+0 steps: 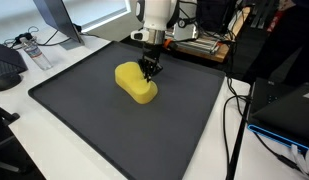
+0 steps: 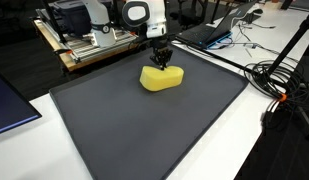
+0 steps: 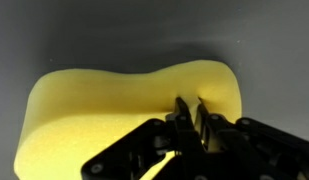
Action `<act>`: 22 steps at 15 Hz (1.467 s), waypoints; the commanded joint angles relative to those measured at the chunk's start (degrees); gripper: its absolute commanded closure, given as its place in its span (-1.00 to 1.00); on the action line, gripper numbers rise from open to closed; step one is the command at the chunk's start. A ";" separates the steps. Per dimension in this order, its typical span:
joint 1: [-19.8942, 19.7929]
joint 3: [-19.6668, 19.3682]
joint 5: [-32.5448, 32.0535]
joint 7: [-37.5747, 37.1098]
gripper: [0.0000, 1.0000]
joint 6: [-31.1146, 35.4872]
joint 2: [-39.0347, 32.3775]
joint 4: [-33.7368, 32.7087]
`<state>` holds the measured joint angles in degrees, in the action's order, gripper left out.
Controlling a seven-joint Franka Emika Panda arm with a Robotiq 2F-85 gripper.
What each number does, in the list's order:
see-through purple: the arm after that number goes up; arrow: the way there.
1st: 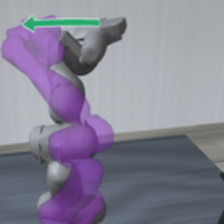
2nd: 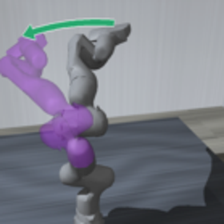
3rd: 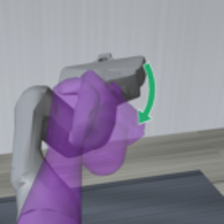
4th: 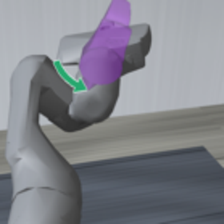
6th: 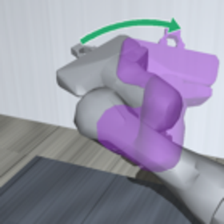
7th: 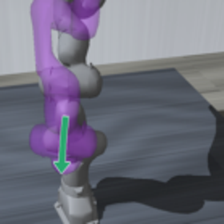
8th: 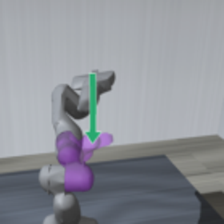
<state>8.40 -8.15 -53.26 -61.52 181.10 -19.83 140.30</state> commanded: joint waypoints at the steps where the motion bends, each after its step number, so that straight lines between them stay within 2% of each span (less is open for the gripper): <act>1: -0.97 1.81 2.29 0.32 0.81 -1.51 -2.11 -1.11; 22: -0.70 3.45 6.36 0.82 0.81 -7.99 -0.19 -0.68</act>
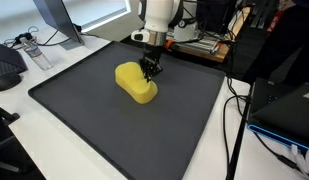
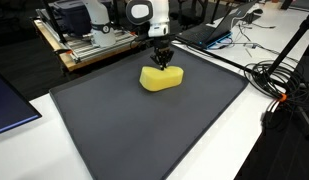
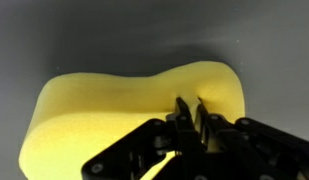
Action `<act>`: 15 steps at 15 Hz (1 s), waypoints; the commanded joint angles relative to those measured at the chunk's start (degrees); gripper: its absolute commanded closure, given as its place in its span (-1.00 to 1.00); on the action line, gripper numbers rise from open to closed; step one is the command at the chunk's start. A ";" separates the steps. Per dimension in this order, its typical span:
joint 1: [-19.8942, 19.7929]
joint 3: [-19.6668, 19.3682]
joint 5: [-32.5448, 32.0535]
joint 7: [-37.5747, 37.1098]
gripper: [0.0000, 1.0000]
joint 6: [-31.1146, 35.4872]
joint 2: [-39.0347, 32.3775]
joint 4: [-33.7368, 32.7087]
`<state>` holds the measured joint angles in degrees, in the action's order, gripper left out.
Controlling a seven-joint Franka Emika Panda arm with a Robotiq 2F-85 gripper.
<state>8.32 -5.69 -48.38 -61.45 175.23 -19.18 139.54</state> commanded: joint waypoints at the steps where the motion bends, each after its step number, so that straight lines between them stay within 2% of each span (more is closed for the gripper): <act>1: -0.55 0.96 1.44 0.67 0.80 -2.32 -0.79 0.05; 3: -1.30 1.93 2.27 1.51 0.78 -2.17 -0.64 0.46; 4: -1.13 1.93 2.37 1.20 0.30 -2.54 -0.32 0.59; 6: -1.02 2.05 2.53 1.39 0.24 -3.68 0.89 1.32; 9: -1.05 3.37 3.73 2.54 -0.17 -8.31 3.83 3.05; 13: -2.27 7.15 10.12 8.33 -0.73 -12.46 8.41 6.85; 15: -1.37 7.25 11.28 8.19 -1.00 -15.53 11.34 8.14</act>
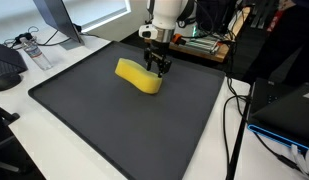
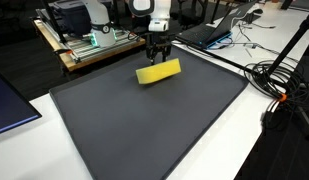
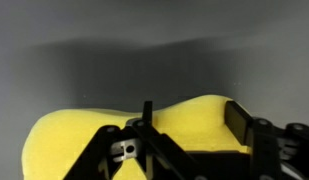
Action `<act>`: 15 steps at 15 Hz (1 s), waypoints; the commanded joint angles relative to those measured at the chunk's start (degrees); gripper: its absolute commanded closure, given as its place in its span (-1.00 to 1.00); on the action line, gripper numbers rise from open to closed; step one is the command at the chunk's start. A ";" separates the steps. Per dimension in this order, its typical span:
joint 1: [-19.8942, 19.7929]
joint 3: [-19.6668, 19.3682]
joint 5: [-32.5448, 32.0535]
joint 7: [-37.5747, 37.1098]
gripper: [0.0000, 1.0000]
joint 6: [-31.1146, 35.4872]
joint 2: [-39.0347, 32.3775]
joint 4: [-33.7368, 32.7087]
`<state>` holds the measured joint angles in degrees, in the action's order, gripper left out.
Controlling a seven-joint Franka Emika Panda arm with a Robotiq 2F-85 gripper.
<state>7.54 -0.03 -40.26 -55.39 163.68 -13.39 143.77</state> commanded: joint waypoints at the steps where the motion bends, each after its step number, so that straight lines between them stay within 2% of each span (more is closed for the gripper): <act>1: -0.05 1.37 2.62 1.57 -1.00 -5.22 6.86 4.30; 5: 1.21 1.43 0.62 0.25 -1.00 -11.86 11.87 4.11; 9: 1.30 4.18 4.42 3.01 -1.00 -17.85 15.41 2.35; 12: 1.79 6.94 8.21 4.42 -1.00 -22.31 15.72 -1.69; 15: 2.44 9.54 7.09 3.81 -1.00 -27.81 13.14 -8.09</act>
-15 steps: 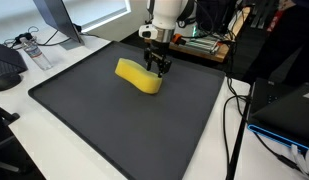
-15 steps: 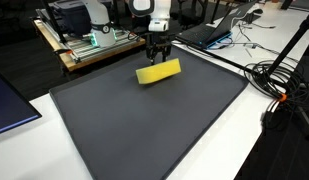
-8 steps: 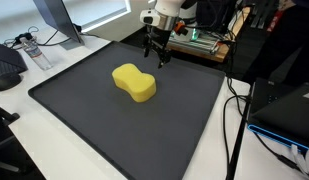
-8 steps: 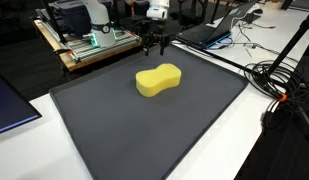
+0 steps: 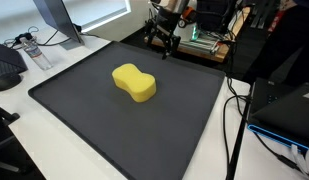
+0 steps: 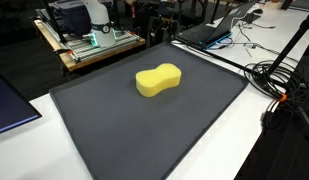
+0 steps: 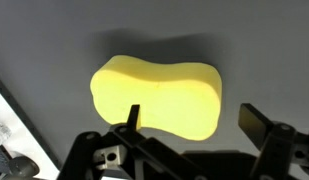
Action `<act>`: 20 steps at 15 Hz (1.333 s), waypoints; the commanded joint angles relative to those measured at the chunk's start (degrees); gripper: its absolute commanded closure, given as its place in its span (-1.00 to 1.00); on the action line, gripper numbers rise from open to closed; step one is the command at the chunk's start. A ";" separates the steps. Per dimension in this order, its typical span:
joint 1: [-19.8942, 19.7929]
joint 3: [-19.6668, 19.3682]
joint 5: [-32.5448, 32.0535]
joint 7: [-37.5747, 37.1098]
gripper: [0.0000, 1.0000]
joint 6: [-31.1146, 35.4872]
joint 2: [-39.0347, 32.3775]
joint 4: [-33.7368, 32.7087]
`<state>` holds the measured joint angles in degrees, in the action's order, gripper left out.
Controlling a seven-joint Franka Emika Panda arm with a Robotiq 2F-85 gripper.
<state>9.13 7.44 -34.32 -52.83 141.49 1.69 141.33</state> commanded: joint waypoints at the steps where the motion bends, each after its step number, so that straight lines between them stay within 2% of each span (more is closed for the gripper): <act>1: 1.11 2.65 1.12 1.86 -1.00 -7.14 -3.18 -7.81; 6: 2.85 3.57 0.73 4.87 -1.00 -13.84 -10.02 -17.36; 12: 6.31 2.54 1.46 8.06 -1.00 -22.79 -20.76 -28.60; 15: 8.91 1.58 -0.34 7.84 -1.00 -27.47 -25.41 -33.40; 17: 10.54 0.99 -1.33 8.17 -1.00 -30.01 -27.66 -35.45; 20: 11.94 0.78 -2.98 9.95 -1.00 -27.31 -27.77 -33.53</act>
<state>19.19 9.24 -35.32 -44.85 113.76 -25.25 108.03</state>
